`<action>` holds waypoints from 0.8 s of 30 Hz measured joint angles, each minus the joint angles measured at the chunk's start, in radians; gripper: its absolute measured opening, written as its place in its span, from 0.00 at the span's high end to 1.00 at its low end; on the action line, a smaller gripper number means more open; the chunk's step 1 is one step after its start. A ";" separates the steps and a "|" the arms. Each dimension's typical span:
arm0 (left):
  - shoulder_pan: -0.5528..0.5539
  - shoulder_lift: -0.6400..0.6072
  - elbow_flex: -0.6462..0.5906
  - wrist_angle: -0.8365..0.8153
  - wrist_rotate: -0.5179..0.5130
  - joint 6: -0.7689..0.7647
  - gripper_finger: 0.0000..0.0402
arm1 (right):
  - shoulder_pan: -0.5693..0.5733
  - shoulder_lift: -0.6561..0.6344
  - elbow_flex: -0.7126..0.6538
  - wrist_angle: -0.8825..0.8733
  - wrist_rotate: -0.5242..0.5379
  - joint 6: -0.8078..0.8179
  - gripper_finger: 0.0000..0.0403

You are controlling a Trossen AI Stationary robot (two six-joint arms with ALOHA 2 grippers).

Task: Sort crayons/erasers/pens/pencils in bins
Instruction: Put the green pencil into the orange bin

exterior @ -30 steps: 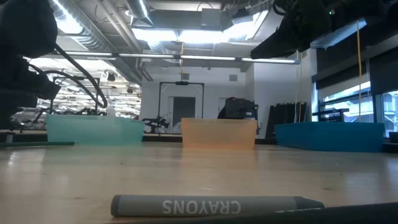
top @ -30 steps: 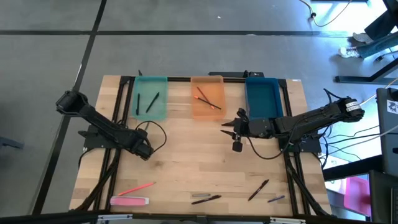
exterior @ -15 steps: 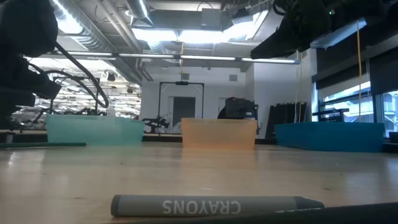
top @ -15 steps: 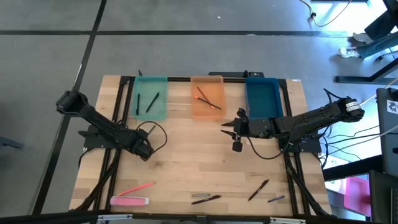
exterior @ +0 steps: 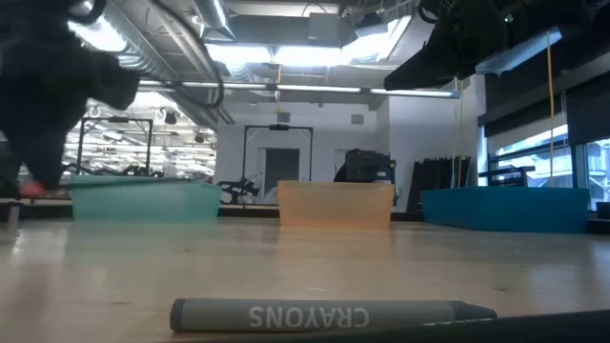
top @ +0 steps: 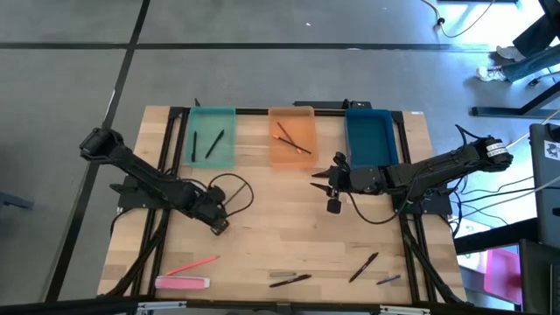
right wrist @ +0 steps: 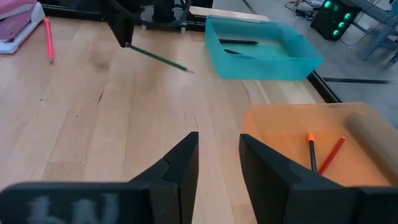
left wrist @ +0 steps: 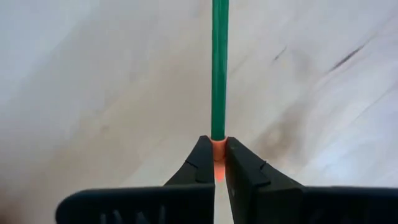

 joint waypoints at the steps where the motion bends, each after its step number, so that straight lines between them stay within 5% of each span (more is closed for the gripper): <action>1: 0.003 0.001 0.024 0.000 -0.018 0.019 0.99 | 0.000 0.000 0.000 0.000 0.000 0.000 0.70; 17: 0.251 0.000 0.252 0.010 -0.180 0.429 0.99 | 0.000 0.000 0.000 0.001 0.043 -0.008 0.70; 24: 0.439 0.008 0.260 0.241 -0.163 0.643 0.99 | 0.000 0.000 0.000 0.001 0.071 -0.008 0.70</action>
